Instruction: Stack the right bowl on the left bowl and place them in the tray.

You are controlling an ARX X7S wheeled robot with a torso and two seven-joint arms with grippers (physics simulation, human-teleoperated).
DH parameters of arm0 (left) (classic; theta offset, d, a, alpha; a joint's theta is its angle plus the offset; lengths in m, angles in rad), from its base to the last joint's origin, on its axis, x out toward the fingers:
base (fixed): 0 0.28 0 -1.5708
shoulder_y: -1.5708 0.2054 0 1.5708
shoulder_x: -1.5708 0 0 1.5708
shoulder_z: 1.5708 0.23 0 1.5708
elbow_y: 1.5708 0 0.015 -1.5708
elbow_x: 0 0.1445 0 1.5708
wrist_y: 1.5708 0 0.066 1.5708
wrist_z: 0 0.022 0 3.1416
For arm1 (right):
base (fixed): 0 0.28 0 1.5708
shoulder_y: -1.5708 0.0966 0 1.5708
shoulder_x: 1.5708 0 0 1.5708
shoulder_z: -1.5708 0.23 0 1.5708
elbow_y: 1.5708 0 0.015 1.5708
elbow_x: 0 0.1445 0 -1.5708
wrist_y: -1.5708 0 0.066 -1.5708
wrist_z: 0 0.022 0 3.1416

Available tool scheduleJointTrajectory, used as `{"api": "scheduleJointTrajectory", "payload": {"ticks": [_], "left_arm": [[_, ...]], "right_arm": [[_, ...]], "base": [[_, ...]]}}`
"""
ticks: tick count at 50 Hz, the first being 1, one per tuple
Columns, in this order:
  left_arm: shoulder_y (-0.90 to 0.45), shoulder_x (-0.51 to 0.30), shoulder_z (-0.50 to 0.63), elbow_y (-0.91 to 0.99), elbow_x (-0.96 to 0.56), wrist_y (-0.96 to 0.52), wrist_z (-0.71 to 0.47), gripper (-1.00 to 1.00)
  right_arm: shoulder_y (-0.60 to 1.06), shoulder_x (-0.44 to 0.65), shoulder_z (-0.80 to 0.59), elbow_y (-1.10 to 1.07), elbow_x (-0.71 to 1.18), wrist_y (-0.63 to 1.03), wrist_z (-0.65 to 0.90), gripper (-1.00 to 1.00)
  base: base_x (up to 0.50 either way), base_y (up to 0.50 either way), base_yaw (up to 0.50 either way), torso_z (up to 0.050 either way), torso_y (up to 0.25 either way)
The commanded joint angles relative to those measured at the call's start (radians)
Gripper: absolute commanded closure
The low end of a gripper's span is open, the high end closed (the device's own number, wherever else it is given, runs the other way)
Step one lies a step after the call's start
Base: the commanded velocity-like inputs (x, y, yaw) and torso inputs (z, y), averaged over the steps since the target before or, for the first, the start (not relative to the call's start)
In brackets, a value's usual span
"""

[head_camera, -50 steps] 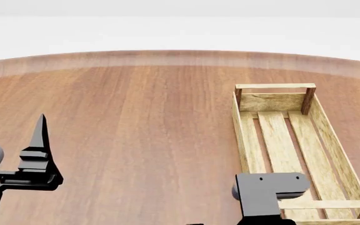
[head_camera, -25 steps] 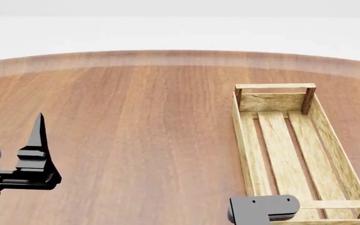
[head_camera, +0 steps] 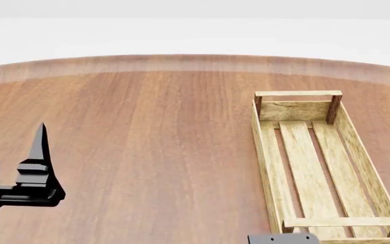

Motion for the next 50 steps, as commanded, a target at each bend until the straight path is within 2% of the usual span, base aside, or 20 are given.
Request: {"api": "scheduleJointTrajectory", "payload": {"ticks": [1,12,20,44,45,50], "left_arm": [[0.004,-0.004,0.002,-0.003,-0.004,0.006,-0.003,-1.0],[0.009,-0.007,0.003,-0.005,-0.006,0.017,-0.005,-1.0],[0.011,-0.011,0.001,-0.009,-0.009,0.021,-0.006,-1.0],[0.006,-0.016,0.013,-0.01,-0.014,0.024,-0.017,-1.0],[0.005,-0.016,0.012,-0.01,-0.016,0.023,-0.017,-1.0],[0.005,-0.018,0.013,-0.007,-0.018,0.023,-0.019,-1.0]], "right_arm": [[-0.011,0.007,-0.034,0.034,-0.036,-0.032,-0.038,-1.0],[-0.007,0.005,-0.068,0.086,-0.069,-0.059,-0.081,-1.0],[0.005,-0.004,-0.137,0.199,-0.163,-0.134,-0.178,-1.0],[0.002,-0.005,-0.191,0.246,-0.191,-0.168,-0.242,-1.0],[-0.003,0.001,-0.202,0.23,-0.201,-0.176,-0.249,1.0],[-0.007,-0.001,-0.199,0.232,-0.191,-0.174,-0.247,1.0]], "base": [[0.0,0.0,0.0,0.0,0.0],[0.0,0.0,0.0,0.0,0.0],[0.0,0.0,0.0,0.0,0.0],[0.0,0.0,0.0,0.0,0.0],[0.0,0.0,0.0,0.0,0.0],[0.0,0.0,0.0,0.0,0.0]]}}
